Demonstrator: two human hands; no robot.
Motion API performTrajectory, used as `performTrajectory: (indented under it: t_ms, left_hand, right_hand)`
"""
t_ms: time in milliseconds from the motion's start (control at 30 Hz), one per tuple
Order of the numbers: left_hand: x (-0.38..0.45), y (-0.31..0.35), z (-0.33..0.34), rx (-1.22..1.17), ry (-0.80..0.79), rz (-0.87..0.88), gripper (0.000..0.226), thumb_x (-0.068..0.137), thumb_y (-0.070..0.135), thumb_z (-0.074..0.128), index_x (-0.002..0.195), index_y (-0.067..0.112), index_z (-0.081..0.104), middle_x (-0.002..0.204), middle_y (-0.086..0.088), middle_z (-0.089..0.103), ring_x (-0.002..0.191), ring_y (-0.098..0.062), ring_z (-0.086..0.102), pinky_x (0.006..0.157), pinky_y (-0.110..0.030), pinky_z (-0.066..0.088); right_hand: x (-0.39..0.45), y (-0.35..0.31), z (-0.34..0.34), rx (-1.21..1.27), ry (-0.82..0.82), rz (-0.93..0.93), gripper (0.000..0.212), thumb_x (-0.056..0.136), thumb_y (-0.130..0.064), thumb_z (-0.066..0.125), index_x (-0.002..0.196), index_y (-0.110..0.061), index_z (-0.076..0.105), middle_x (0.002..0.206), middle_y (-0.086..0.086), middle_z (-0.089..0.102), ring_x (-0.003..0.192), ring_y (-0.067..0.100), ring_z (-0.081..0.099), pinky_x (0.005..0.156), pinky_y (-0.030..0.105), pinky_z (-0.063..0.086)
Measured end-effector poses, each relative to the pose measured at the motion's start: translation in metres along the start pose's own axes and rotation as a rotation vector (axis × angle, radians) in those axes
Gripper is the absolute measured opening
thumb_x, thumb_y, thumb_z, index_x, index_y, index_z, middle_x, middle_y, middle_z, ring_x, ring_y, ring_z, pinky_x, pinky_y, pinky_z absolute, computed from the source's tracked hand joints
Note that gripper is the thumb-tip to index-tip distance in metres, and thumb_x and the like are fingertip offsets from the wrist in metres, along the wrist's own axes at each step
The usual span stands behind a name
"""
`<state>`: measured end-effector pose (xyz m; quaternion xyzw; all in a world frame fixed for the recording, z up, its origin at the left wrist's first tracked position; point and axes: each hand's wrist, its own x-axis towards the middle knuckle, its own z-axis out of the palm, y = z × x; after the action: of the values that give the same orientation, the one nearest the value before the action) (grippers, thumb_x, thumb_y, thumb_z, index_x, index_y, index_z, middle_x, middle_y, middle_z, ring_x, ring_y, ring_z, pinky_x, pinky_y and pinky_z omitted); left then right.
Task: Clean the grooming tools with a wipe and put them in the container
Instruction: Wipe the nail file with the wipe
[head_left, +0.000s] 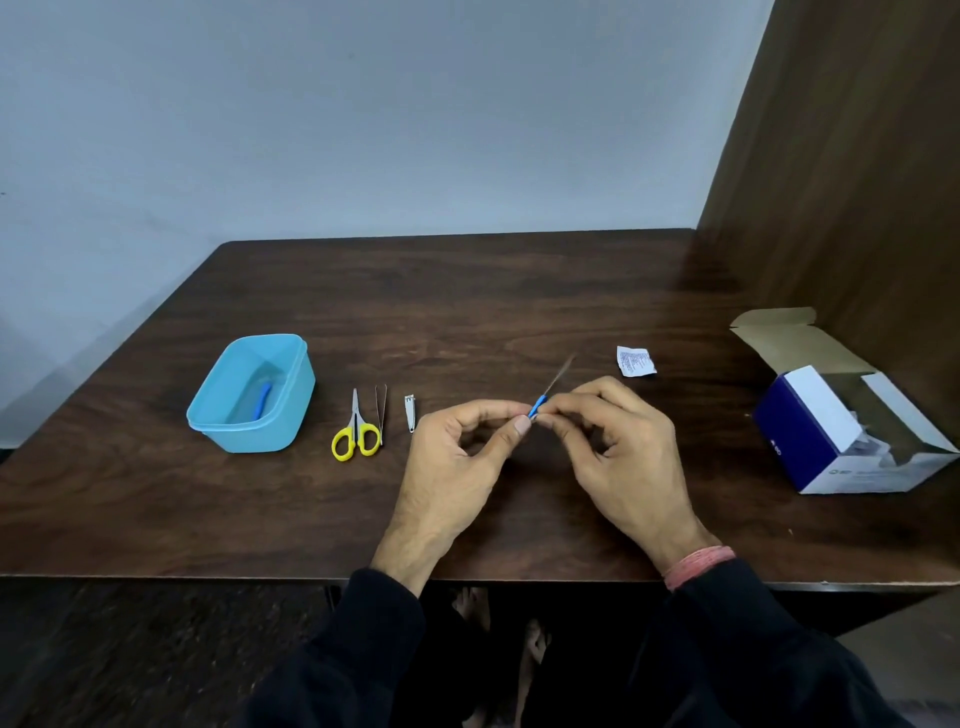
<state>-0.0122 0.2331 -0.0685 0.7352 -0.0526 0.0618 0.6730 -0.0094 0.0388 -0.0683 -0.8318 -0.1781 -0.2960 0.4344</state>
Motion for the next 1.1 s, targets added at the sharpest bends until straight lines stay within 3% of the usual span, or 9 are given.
performTrajectory:
  t_ms: [200,400,567,767,900,1000,1100]
  left_hand:
    - [-0.0015,0.0014,0.0015,-0.009,0.013,-0.016,0.010,0.096,0.015,0.089,0.104,0.021,0.089,0.101,0.003,0.087,0.098,-0.016,0.082,0.090,-0.043,0.068]
    - [0.0001,0.0014,0.0001,-0.012,0.046,-0.045,0.025,0.093,0.013,0.092,0.112,0.028,0.086,0.097,0.002,0.085,0.089,-0.015,0.080,0.086,-0.042,0.069]
    - [0.0014,-0.0014,0.0008,0.042,-0.020,-0.003,0.030,0.101,0.006,0.081,0.116,0.030,0.089,0.100,0.004,0.076,0.091,-0.012,0.075,0.077,-0.032,0.066]
    - [0.0015,0.0005,-0.0006,0.047,-0.093,-0.015,0.034,0.105,0.005,0.075,0.115,0.035,0.089,0.097,0.009,0.070,0.093,-0.008,0.072,0.077,-0.027,0.062]
    - [0.0011,0.0008,-0.0015,0.084,-0.093,0.019,0.029,0.107,0.005,0.073,0.125,0.024,0.087,0.106,0.000,0.070,0.094,-0.010,0.071,0.078,-0.028,0.063]
    - [0.0007,0.0011,-0.0012,0.078,-0.120,0.025,0.030,0.108,0.005,0.072,0.129,0.022,0.085,0.110,-0.007,0.068,0.095,-0.009,0.069,0.079,-0.028,0.063]
    - [0.0005,0.0013,-0.0024,0.077,-0.134,0.025,0.031,0.109,0.008,0.070,0.132,0.024,0.083,0.113,-0.006,0.070,0.102,-0.016,0.073,0.081,-0.028,0.063]
  right_hand:
    - [0.0014,-0.0008,-0.0022,0.013,-0.024,0.030,0.013,0.096,-0.010,0.088,0.103,-0.021,0.085,0.096,-0.014,0.074,0.076,0.014,0.068,0.066,0.013,0.045]
    - [0.0034,0.0001,-0.0027,0.059,0.044,0.092,0.014,0.099,-0.006,0.083,0.106,-0.018,0.083,0.104,-0.016,0.079,0.083,0.009,0.075,0.071,0.029,0.062]
    - [0.0011,-0.0011,-0.0015,0.039,-0.028,0.035,0.016,0.098,-0.008,0.085,0.109,-0.020,0.084,0.107,-0.018,0.080,0.088,0.003,0.076,0.076,0.025,0.062]
    - [0.0012,-0.0013,-0.0031,-0.038,0.023,0.040,0.011,0.097,-0.015,0.088,0.105,-0.022,0.086,0.101,-0.017,0.078,0.079,0.008,0.070,0.068,0.013,0.048]
    - [-0.0019,0.0010,0.0010,-0.041,-0.083,-0.059,0.009,0.101,-0.016,0.083,0.107,-0.022,0.085,0.106,-0.015,0.079,0.090,0.010,0.076,0.076,0.035,0.062]
    - [0.0011,0.0027,-0.0013,-0.062,0.000,-0.007,0.010,0.100,-0.016,0.081,0.108,-0.020,0.086,0.105,-0.015,0.079,0.090,0.008,0.075,0.075,0.034,0.061]
    - [-0.0009,0.0024,-0.0009,-0.030,-0.077,-0.055,0.012,0.101,-0.014,0.081,0.110,-0.020,0.086,0.108,-0.014,0.079,0.091,0.010,0.076,0.075,0.035,0.062]
